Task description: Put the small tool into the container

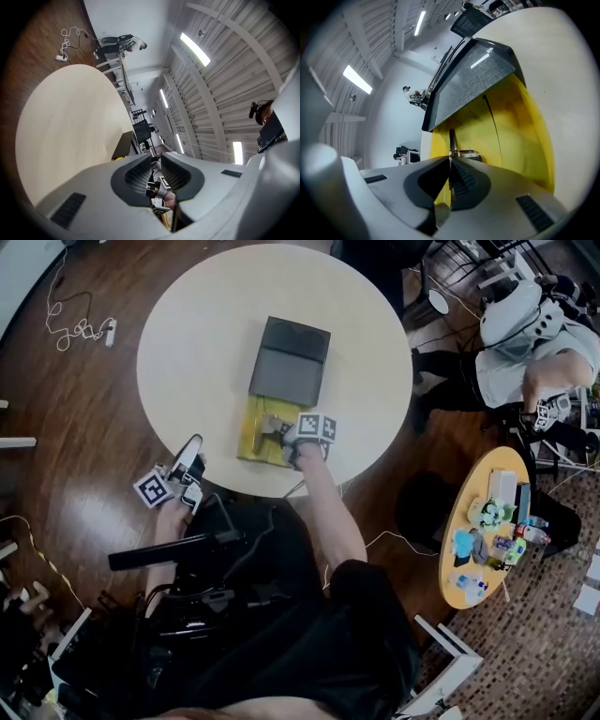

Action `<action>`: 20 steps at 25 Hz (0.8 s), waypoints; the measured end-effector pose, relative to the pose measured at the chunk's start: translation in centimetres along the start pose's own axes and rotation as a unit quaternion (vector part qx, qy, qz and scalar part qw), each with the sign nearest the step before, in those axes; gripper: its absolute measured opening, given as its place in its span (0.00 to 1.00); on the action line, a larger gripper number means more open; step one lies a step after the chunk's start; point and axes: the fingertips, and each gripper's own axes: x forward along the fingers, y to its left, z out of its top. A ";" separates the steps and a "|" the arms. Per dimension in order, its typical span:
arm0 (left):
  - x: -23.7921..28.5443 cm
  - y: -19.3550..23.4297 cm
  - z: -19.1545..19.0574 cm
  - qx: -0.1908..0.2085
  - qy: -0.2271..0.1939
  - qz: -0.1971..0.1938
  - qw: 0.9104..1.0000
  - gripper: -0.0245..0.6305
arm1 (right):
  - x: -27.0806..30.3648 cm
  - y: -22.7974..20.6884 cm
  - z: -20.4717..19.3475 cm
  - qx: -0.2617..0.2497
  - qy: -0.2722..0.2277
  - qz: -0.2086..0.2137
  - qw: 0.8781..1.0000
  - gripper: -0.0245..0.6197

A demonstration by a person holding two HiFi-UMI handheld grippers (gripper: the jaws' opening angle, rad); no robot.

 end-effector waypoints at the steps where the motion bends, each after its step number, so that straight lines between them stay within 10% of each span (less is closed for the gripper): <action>1: -0.1 0.1 0.0 0.000 -0.001 0.002 1.000 0.11 | 0.1 0.1 0.0 0.002 -0.002 0.004 1.000 0.02; 11: 0.4 -0.1 -0.1 -0.001 0.006 -0.006 1.000 0.11 | 1.5 0.9 0.4 0.014 -0.035 0.011 0.999 0.03; 16: 0.3 -0.1 -0.3 -0.003 0.010 -0.007 1.000 0.11 | 1.0 0.8 0.6 -0.033 -0.035 -0.025 0.999 0.26; 20: 0.4 -0.1 -0.3 -0.004 0.014 -0.014 1.000 0.11 | 0.2 1.0 0.7 -0.046 -0.043 -0.034 0.997 0.26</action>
